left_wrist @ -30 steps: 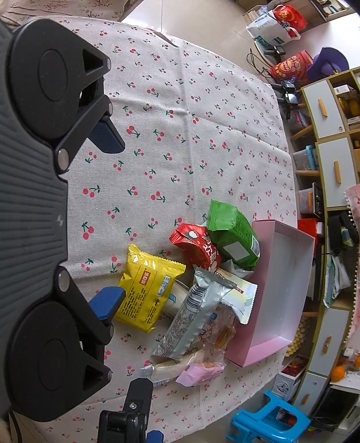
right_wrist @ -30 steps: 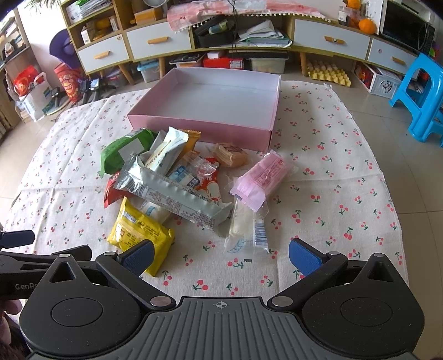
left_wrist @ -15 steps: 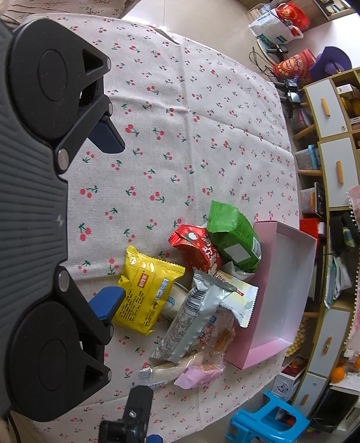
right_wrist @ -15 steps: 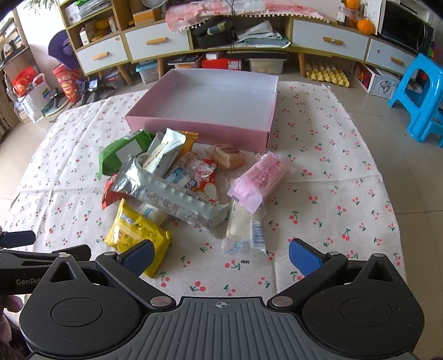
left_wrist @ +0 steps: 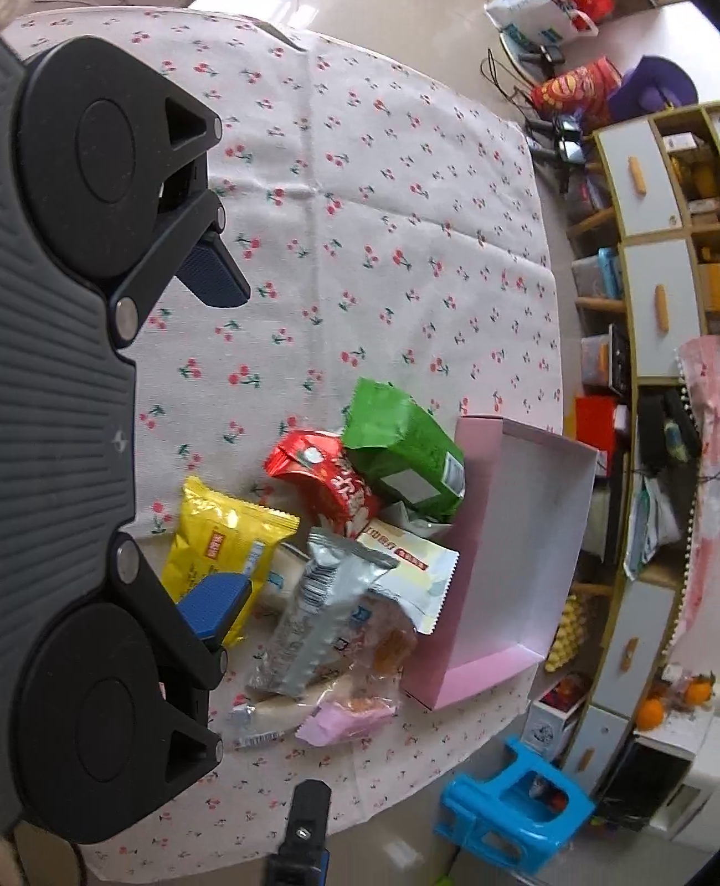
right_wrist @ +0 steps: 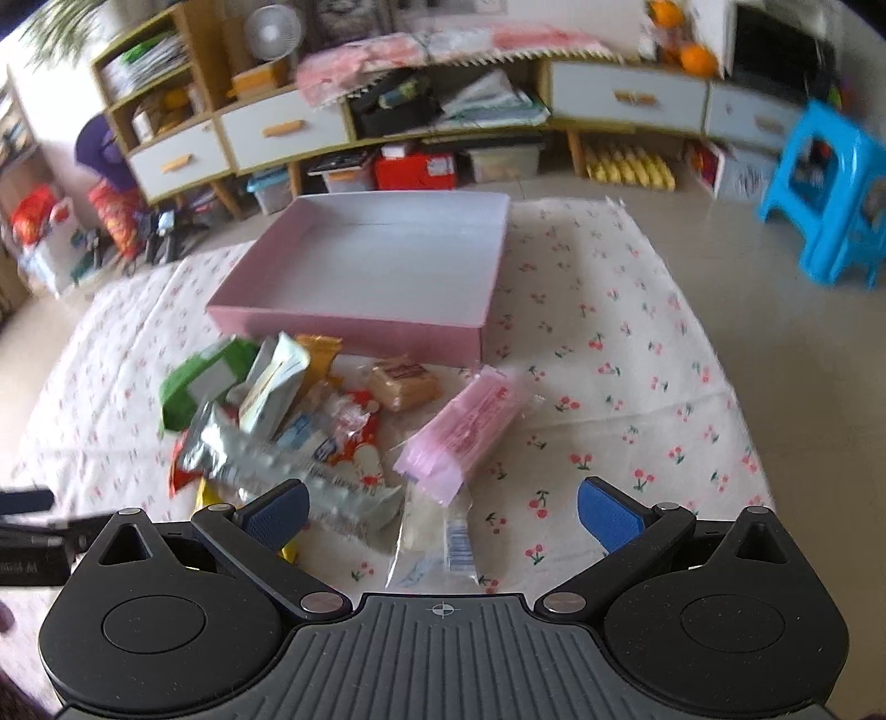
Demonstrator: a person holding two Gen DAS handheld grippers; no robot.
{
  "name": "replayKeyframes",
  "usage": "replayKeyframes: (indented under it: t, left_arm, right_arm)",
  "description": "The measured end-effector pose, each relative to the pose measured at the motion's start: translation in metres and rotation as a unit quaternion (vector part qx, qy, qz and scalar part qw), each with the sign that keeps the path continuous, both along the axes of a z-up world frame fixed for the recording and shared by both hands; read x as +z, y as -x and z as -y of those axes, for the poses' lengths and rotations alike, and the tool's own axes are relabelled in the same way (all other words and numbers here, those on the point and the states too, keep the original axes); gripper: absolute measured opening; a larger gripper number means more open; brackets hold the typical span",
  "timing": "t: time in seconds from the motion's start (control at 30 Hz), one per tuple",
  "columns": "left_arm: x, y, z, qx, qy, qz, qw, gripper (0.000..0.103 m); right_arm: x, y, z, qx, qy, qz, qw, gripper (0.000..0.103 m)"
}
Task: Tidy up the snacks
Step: 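Grasp the green snack bar with the left tool while the right tool grasps the pink packet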
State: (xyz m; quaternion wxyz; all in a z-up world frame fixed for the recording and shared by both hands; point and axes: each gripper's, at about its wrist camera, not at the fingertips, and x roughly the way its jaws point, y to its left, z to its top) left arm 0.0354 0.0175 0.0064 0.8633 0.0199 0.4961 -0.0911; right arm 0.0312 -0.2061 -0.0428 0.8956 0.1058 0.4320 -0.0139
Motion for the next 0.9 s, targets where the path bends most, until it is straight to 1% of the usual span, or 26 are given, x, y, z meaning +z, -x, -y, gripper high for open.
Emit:
replayKeyframes:
  t: [0.07, 0.13, 0.23, 0.27, 0.33, 0.37, 0.43, 0.47, 0.57, 0.67, 0.73, 0.77, 0.8, 0.83, 0.9]
  left_arm:
    - [0.001, -0.006, 0.0, 0.0, -0.007, 0.006, 1.0, 0.102]
    - [-0.001, -0.014, -0.001, 0.002, -0.013, 0.003, 0.9999, 0.102]
    - [-0.007, -0.028, -0.005, 0.001, -0.004, -0.011, 0.9999, 0.101]
    - [-0.009, -0.032, -0.006, 0.0, -0.002, -0.013, 0.9999, 0.099]
    - [-0.012, -0.042, -0.009, -0.003, 0.002, -0.002, 1.0, 0.097]
    - [-0.013, -0.046, -0.01, -0.007, 0.005, 0.006, 0.9999, 0.095]
    - [-0.017, -0.056, -0.01, -0.021, 0.006, 0.019, 0.9996, 0.087]
    - [-0.019, -0.062, -0.01, -0.027, 0.007, 0.022, 0.9993, 0.081]
    - [-0.022, -0.073, -0.007, -0.051, 0.021, 0.041, 0.9976, 0.079]
    - [-0.026, -0.081, -0.002, -0.068, 0.029, 0.056, 0.9957, 0.075]
    - [-0.03, -0.086, -0.001, -0.066, 0.037, 0.055, 0.9956, 0.074]
    - [-0.033, -0.089, -0.002, -0.062, 0.042, 0.051, 0.9959, 0.07]
    - [-0.036, -0.092, -0.003, -0.056, 0.046, 0.047, 0.9963, 0.064]
    - [-0.038, -0.094, -0.004, -0.05, 0.051, 0.043, 0.9965, 0.062]
    - [-0.041, -0.098, -0.006, -0.045, 0.068, 0.039, 0.9959, 0.061]
  right_arm:
    - [0.0, -0.006, 0.013, -0.01, -0.031, -0.009, 0.999, 0.103]
    - [-0.002, -0.012, 0.025, -0.02, -0.058, -0.01, 0.998, 0.103]
    - [-0.008, -0.02, 0.035, -0.038, -0.071, -0.017, 0.997, 0.103]
    - [-0.012, -0.024, 0.037, -0.044, -0.076, -0.023, 0.996, 0.103]
    - [-0.019, -0.03, 0.039, -0.052, -0.09, -0.035, 0.994, 0.102]
    - [-0.025, -0.033, 0.041, -0.061, -0.101, -0.041, 0.992, 0.102]
    - [-0.033, -0.039, 0.043, -0.076, -0.118, -0.05, 0.989, 0.102]
    - [-0.037, -0.042, 0.044, -0.082, -0.125, -0.054, 0.987, 0.102]
    - [-0.045, -0.05, 0.044, -0.1, -0.137, -0.062, 0.983, 0.101]
    - [-0.052, -0.058, 0.043, -0.113, -0.155, -0.071, 0.979, 0.097]
    - [-0.057, -0.062, 0.042, -0.121, -0.167, -0.078, 0.975, 0.094]
    - [-0.06, -0.064, 0.041, -0.124, -0.17, -0.082, 0.974, 0.092]
    - [-0.062, -0.066, 0.041, -0.127, -0.174, -0.085, 0.973, 0.091]
    - [-0.063, -0.068, 0.04, -0.13, -0.178, -0.086, 0.972, 0.089]
    - [-0.066, -0.07, 0.039, -0.133, -0.182, -0.09, 0.97, 0.086]
